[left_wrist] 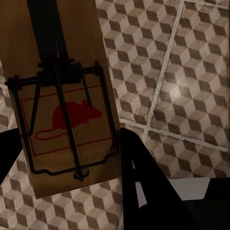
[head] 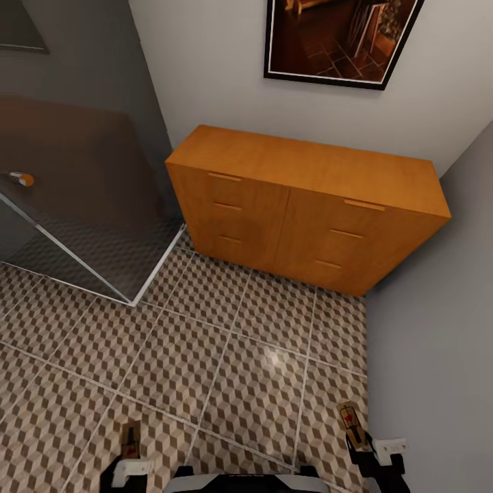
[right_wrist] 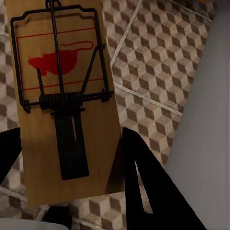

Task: Take the four mousetraps from the cabinet in the bathroom and place them on the bathroom floor. Make sure all four end up on the same floor surface, and ensure that at least two of them are either under or directly next to the same bathroom sink.

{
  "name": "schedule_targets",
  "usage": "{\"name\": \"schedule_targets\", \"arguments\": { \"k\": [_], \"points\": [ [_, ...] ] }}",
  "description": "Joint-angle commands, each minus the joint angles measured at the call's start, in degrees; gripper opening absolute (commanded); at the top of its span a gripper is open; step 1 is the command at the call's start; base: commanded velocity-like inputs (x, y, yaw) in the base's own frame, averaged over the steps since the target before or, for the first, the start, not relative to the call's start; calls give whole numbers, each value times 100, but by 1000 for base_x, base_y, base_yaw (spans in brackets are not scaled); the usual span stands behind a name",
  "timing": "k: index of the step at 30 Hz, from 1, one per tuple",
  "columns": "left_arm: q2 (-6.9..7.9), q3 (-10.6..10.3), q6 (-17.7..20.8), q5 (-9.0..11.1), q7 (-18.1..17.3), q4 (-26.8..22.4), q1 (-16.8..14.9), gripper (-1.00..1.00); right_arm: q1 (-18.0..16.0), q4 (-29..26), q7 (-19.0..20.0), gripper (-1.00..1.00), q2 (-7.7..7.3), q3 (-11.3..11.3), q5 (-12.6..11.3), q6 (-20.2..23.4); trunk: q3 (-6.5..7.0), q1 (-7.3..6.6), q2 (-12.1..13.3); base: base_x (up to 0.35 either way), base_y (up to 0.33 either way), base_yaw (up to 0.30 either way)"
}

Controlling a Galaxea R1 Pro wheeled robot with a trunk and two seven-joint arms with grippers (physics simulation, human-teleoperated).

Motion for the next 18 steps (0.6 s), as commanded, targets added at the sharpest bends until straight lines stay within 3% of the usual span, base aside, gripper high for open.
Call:
{"name": "schedule_targets", "arguments": {
  "k": [1, 16, 18],
  "points": [
    [-13, -39, -30, 40, -1, 17, -7, -100, -3, 9, 7, -100, -2, 50, -68, -30, -7, 3, -9, 0, 0, 0],
    [7, -20, -15, 72, 10, 29, -7, -100, -3, 45, -5, -100, 24, 50, -66, -53, -7, 3, -9, 0, 0, 0],
    [7, -20, -12, 72, 10, 29, -7, -100, -3, 49, -13, -100, 25, 50, -67, -38, -9, 3, -9, 0, 0, 195]
  ]
}}
